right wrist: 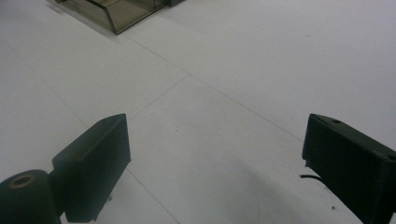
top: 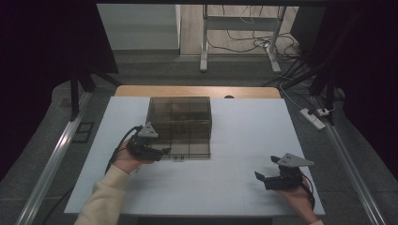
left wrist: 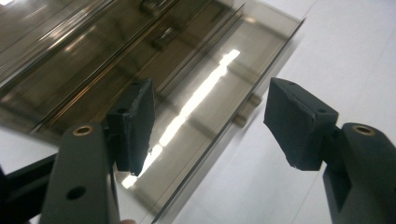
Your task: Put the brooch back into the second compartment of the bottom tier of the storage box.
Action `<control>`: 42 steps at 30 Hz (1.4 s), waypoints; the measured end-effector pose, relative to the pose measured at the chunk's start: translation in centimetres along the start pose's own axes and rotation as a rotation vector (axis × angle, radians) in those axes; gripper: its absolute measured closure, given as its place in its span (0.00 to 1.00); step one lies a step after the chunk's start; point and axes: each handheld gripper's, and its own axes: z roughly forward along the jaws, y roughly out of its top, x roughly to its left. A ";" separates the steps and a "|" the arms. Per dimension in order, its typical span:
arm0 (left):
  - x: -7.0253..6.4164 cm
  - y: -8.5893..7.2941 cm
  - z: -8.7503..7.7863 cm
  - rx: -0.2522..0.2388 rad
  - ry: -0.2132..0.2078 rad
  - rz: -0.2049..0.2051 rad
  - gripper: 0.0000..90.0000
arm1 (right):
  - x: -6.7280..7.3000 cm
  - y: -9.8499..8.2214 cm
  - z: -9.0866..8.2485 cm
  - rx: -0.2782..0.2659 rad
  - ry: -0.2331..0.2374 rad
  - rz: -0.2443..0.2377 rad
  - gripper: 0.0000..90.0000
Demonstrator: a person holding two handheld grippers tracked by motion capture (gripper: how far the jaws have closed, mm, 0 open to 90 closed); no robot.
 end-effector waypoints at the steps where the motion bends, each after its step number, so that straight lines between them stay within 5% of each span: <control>1: 0.1 -0.1 -0.1 0.003 0.003 -0.002 0.38 | 0.0 0.0 0.1 0.004 0.000 0.000 0.08; 23: 2.2 -2.6 -2.1 0.064 0.067 -0.091 0.37 | 0.1 0.0 0.2 0.014 0.001 -0.005 0.08; 42: 2.2 -4.0 -2.6 0.139 0.085 -0.103 0.37 | 0.2 0.0 0.2 0.011 0.003 -0.008 0.08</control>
